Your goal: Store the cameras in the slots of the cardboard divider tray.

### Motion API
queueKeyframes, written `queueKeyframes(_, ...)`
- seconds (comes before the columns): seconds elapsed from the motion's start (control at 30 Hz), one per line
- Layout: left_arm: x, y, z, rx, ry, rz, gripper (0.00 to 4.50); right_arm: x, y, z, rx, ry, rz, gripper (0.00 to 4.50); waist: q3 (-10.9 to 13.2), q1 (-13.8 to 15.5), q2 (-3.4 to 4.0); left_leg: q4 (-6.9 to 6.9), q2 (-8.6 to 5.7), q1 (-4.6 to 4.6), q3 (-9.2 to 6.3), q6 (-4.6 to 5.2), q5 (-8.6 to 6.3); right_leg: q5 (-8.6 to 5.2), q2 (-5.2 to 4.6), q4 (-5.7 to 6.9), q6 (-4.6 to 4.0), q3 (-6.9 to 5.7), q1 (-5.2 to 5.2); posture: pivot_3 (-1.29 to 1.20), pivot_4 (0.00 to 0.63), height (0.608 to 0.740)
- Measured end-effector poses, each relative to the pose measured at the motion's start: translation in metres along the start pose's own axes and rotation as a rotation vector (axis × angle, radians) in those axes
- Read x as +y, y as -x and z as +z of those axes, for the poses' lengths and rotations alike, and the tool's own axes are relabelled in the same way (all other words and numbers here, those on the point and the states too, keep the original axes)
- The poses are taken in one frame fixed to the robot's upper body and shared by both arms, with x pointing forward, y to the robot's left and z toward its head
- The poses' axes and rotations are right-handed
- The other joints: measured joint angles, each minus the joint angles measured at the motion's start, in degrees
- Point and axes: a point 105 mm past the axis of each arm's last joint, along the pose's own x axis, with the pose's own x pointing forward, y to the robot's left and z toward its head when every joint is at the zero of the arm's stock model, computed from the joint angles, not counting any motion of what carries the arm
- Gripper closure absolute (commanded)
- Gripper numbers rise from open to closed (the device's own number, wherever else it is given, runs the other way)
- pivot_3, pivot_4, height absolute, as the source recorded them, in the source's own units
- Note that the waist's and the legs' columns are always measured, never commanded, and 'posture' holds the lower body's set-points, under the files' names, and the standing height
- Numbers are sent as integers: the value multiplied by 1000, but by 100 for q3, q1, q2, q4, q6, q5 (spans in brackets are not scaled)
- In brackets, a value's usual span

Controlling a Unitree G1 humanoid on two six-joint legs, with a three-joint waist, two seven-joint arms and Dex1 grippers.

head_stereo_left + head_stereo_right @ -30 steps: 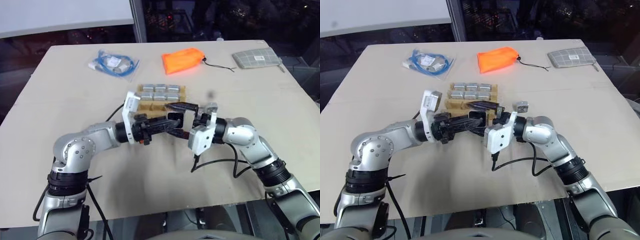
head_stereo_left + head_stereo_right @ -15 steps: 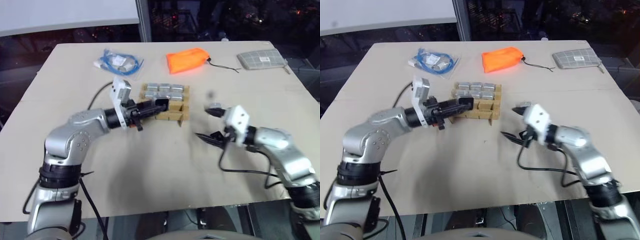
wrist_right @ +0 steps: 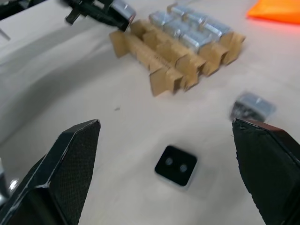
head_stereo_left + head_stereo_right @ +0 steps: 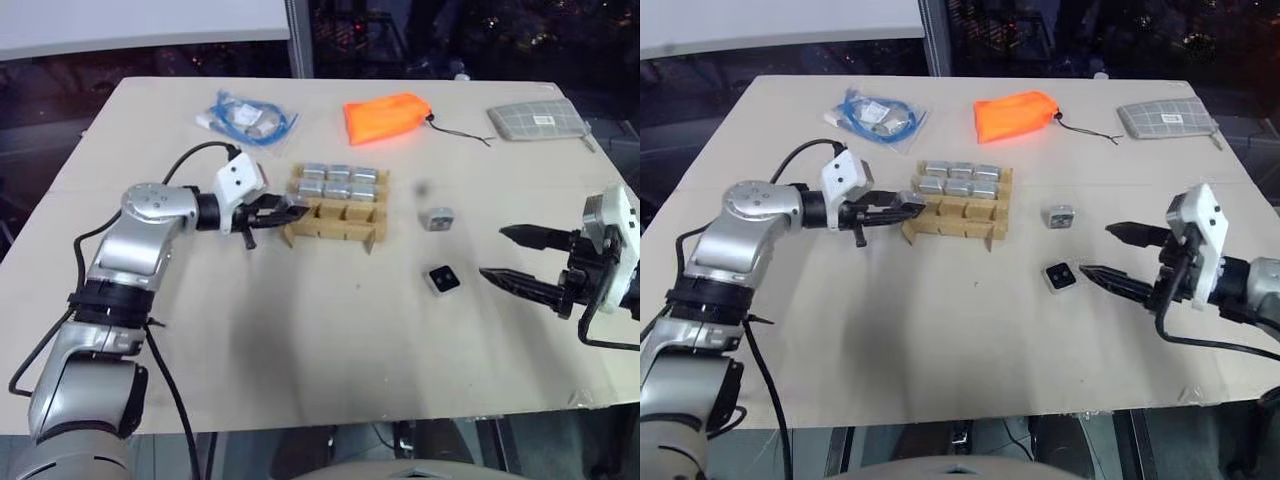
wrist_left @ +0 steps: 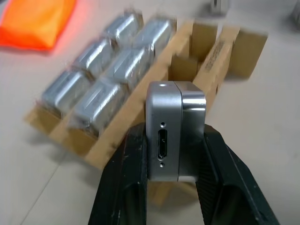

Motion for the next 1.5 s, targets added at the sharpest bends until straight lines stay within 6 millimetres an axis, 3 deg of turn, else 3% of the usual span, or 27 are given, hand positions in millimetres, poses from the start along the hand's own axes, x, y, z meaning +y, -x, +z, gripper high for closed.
queueKeyframes(0.1, 13, -7, 4, 31, -48, -21, 3589, 2, 0, 1, -5, 3, 6, 34, 1, 12, -2, 16, -3, -6, -15, 3, -2, 0, -1, 1, 2, -14, 8, 0, 150, 740)
queueKeyframes(0.37, 23, -22, 20, 59, -123, -181, 3589, 3, 0, 1, -18, 10, 8, 34, 2, 2, -4, 43, -6, -29, -38, 1, -1, 1, -1, 2, 5, -34, 8, 0, 150, 740)
queueKeyframes(0.6, 27, -22, 14, 214, -199, -280, 3589, 5, 6, 0, -27, 20, -13, 34, 3, 0, -6, 53, -7, -45, -58, 2, -1, 2, -1, 2, 6, -51, 7, 0, 150, 740)
queueKeyframes(0.77, 36, -28, 29, 280, -283, -288, 3589, 7, 6, -1, -34, 26, -18, 34, 5, 5, -8, 68, -11, -64, -75, 11, -6, 3, -6, 1, 8, -68, 3, 0, 150, 740)
queueKeyframes(1.2, 33, -44, 31, 428, -410, -340, 3589, 7, 6, 0, -51, 43, -34, 34, 6, 0, -9, 73, -12, -71, -80, 6, -3, 3, -9, 7, 9, -73, -1, 0, 150, 740)
queueKeyframes(1.43, 32, -47, 30, 431, -413, -343, 660, 7, 6, -1, -49, 44, -43, 0, 6, -2, -10, 81, -13, -71, -80, 11, -6, 3, -11, 13, 10, -73, -1, 0, 150, 740)
queueKeyframes(1.5, 32, -47, 30, 424, -409, -346, 45, 7, 6, -1, -52, 47, -46, 0, 6, 16, -10, 82, -13, -71, -83, 8, -3, 3, -12, 17, 10, -79, 0, 0, 150, 740)
